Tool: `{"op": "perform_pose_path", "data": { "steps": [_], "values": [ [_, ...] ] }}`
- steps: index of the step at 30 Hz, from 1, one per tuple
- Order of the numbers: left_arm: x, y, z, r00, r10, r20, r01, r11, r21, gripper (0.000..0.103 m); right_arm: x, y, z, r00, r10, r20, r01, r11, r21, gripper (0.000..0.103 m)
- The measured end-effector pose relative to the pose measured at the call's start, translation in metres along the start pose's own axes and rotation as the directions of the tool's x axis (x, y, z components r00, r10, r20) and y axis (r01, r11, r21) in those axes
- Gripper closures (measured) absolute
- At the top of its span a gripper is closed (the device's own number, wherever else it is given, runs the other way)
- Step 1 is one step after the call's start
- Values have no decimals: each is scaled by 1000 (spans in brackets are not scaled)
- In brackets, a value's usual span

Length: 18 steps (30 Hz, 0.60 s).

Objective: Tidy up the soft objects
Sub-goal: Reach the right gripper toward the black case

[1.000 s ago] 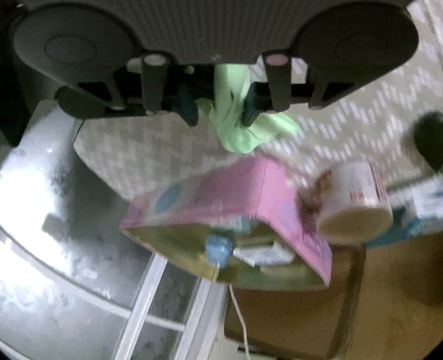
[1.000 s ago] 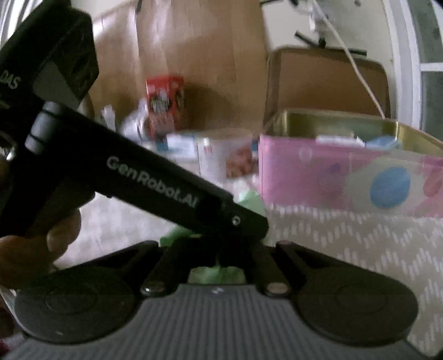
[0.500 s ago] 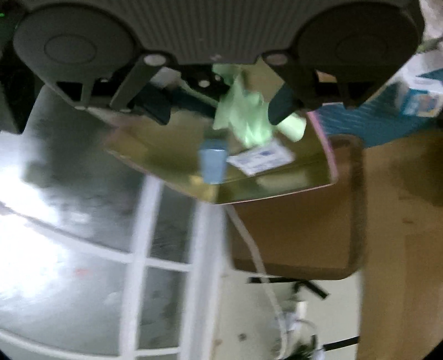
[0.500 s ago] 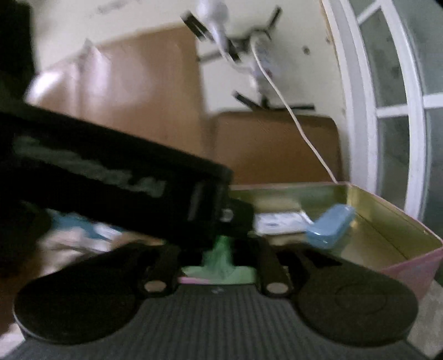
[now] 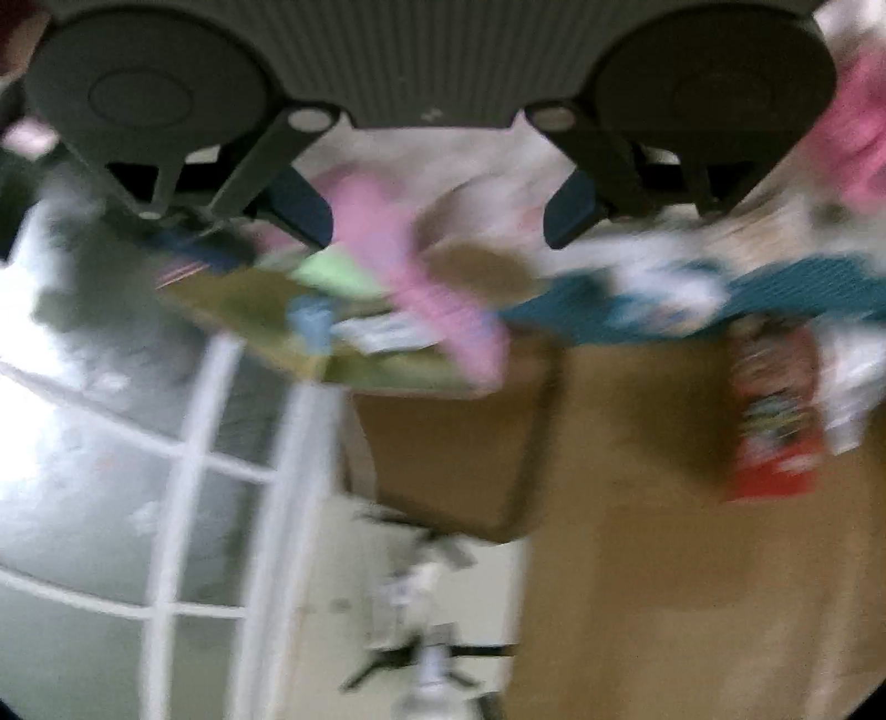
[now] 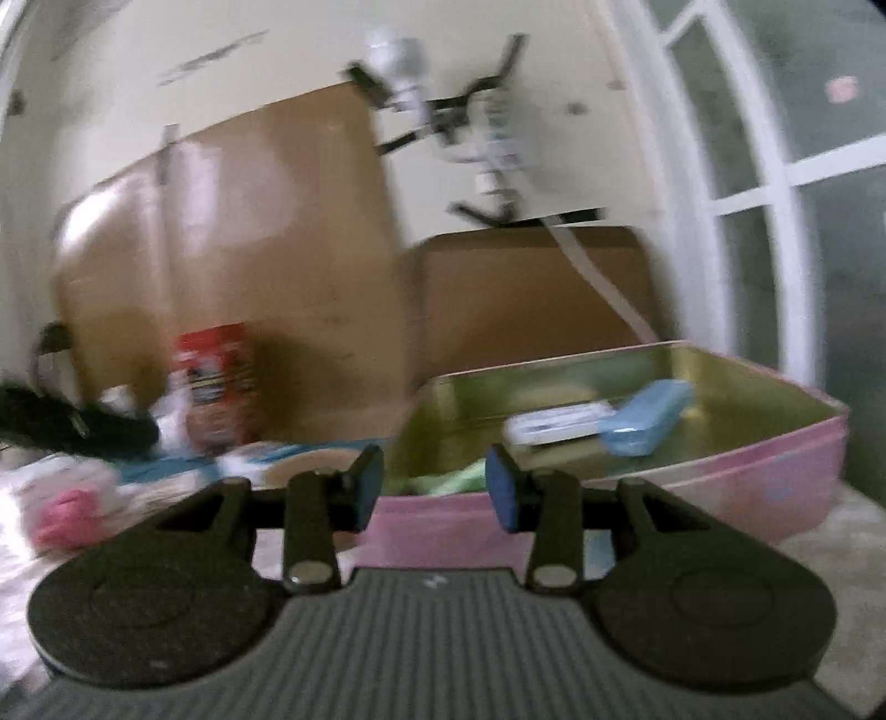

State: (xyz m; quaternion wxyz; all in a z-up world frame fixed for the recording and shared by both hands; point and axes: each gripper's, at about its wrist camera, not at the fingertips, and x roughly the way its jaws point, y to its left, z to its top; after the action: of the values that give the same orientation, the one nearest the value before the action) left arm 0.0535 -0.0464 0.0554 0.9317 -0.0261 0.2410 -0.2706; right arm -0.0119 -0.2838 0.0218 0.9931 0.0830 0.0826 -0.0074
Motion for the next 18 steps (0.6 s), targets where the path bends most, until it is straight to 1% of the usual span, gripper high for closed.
{"op": "perform_pose_path", "data": {
  "steps": [2, 3, 6, 8, 12, 14, 15, 17, 18],
  "values": [
    [-7, 24, -15, 997, 73, -35, -74, 996, -42, 17, -1, 13, 0, 997, 69, -20, -69, 998, -10, 60],
    [-10, 35, -22, 993, 103, -54, -107, 992, -64, 18, 1, 23, -1, 992, 115, -43, -116, 993, -19, 60],
    [-15, 61, -38, 975, 199, -94, -207, 975, -80, 19, 17, 52, -5, 969, 215, -121, -221, 975, -34, 60],
    [-18, 70, -45, 967, 232, -103, -240, 968, -74, 21, 33, 72, -10, 953, 243, -181, -255, 966, -45, 60],
    [-14, 85, -55, 966, 227, -122, -240, 964, -113, 23, 59, 106, -17, 916, 299, -269, -324, 945, -54, 60],
    [-11, 89, -60, 967, 218, -134, -237, 961, -145, 25, 76, 122, -19, 897, 307, -319, -346, 936, -72, 60],
    [-13, 91, -59, 971, 210, -111, -226, 961, -157, 26, 88, 130, -19, 885, 308, -349, -357, 930, -84, 59],
    [-11, 94, -59, 974, 197, -114, -215, 961, -173, 26, 106, 145, -20, 866, 316, -388, -380, 919, -100, 57],
    [-10, 95, -59, 974, 193, -116, -212, 961, -179, 27, 116, 152, -22, 856, 314, -409, -390, 913, -115, 54]
  ]
}}
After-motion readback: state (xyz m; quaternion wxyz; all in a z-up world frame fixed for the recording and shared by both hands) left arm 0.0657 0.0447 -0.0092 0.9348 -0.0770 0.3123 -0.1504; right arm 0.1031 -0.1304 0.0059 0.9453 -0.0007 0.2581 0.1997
